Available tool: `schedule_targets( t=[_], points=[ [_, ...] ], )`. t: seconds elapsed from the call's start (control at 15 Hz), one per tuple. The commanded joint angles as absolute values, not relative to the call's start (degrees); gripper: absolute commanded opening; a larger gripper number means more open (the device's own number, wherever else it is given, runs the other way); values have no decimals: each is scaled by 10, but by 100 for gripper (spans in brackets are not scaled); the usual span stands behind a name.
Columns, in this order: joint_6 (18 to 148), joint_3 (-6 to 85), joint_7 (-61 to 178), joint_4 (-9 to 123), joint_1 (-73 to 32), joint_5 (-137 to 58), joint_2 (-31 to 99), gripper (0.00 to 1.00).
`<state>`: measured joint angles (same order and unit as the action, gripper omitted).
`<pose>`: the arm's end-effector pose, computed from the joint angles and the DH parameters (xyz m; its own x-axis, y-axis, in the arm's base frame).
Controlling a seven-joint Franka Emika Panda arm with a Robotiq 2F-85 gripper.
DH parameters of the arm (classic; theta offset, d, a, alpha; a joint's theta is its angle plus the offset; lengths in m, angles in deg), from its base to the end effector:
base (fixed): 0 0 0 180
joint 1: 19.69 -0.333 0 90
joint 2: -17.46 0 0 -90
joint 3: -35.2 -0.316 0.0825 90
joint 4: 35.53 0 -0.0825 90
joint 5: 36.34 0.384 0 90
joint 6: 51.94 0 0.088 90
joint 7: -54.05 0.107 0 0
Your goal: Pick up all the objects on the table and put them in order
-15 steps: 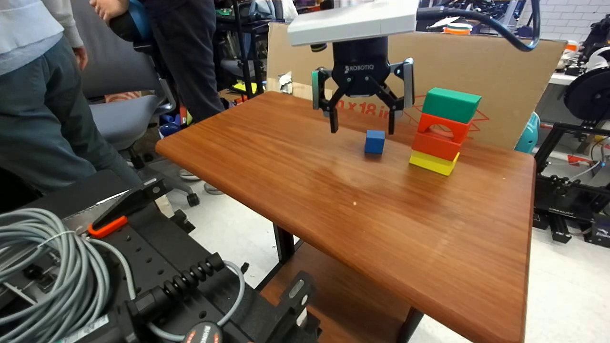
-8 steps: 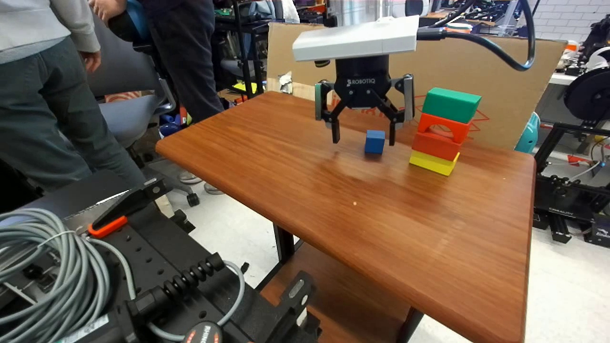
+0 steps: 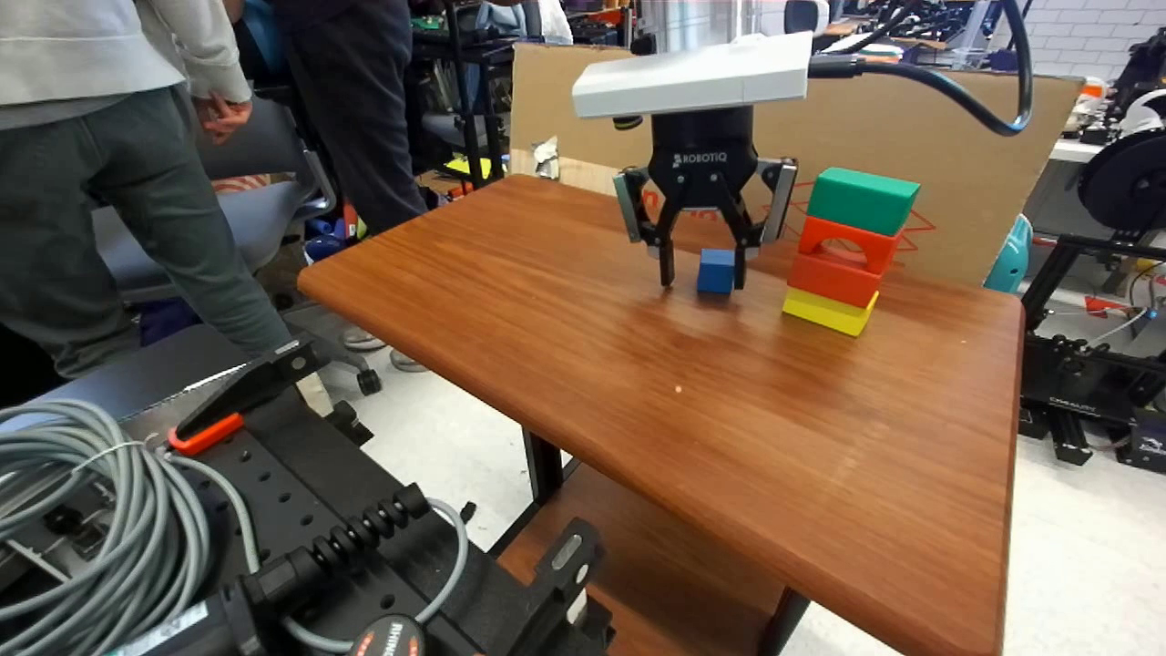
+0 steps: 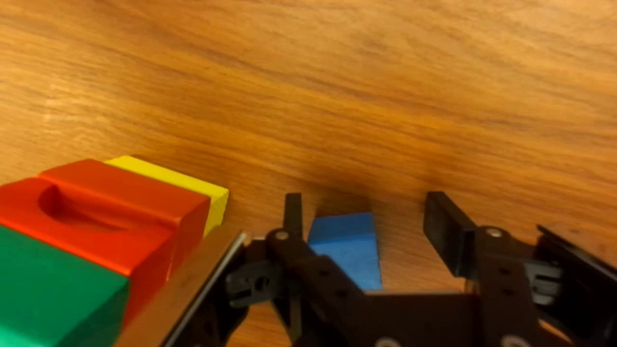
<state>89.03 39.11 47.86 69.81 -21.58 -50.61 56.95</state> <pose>0.6338 -0.0204 0.1462 0.9564 0.2717 -0.1076 0.2871 -0.9420 0.1735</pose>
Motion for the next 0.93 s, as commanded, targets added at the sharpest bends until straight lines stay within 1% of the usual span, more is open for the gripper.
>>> schedule_targets(
  t=[0.0,0.07,0.13,0.2,0.27,0.67,0.87],
  points=[
    [877,392,475,676,-215,-512,580,34],
    [877,390,473,677,-212,-509,576,27],
    [879,388,470,679,-210,-507,571,18],
    [882,388,468,683,-207,-506,564,12],
    [885,389,468,688,-206,-508,557,9],
    [902,350,381,776,-157,-471,446,9],
    [887,325,321,804,-115,-406,387,9]
  ],
)
